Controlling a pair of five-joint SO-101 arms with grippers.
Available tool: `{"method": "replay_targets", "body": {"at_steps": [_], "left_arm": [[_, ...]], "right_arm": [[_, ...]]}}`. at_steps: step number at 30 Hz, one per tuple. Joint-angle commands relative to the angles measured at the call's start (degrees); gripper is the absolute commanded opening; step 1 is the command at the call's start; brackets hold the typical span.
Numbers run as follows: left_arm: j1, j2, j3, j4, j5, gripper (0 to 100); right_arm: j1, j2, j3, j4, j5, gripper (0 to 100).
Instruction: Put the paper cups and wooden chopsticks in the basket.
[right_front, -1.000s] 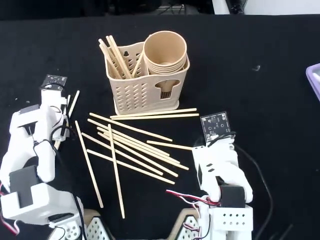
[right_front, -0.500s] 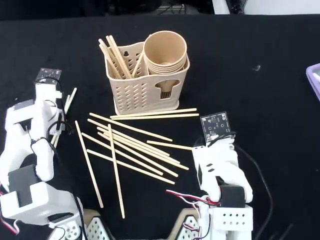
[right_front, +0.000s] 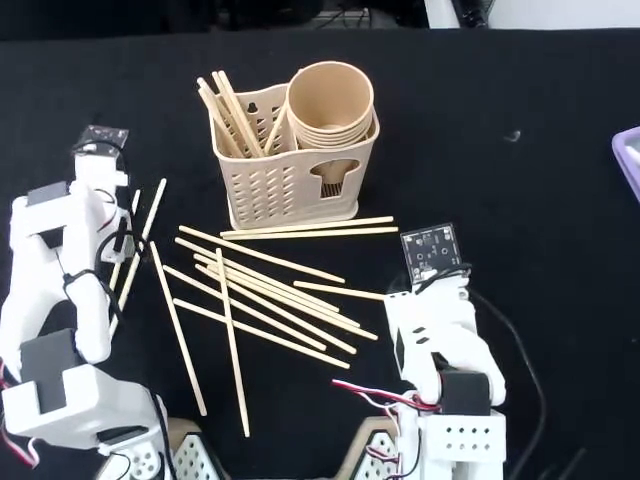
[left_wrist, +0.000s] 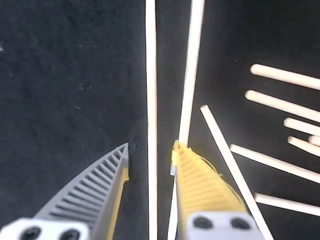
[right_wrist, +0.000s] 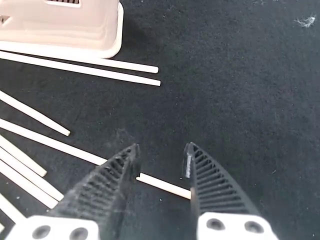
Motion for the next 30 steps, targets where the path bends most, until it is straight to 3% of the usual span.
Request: {"method": "replay_targets", "body": {"at_steps": [1,14,20,26,30], "left_arm": [[-0.2,-0.4,2.2,-4.5,-0.4,14],[0.0,-0.3,5.6,-4.7,-0.5,14],[-0.1,-1.1,4.8,-4.3,0.0,21],[1.7,-2.0,-1.3,5.7,-0.4,20],[1.9,0.6,1.1,1.8,-2.7,21]], "right_arm": [[0.6,-0.9,-0.3,-0.2,-0.4,15.2],[0.6,-0.9,-0.3,-0.2,-0.4,15.2],[0.6,-0.9,-0.3,-0.2,-0.4,15.2],[0.6,-0.9,-0.3,-0.2,-0.4,15.2],[0.6,-0.9,-0.3,-0.2,-0.4,15.2]]}}
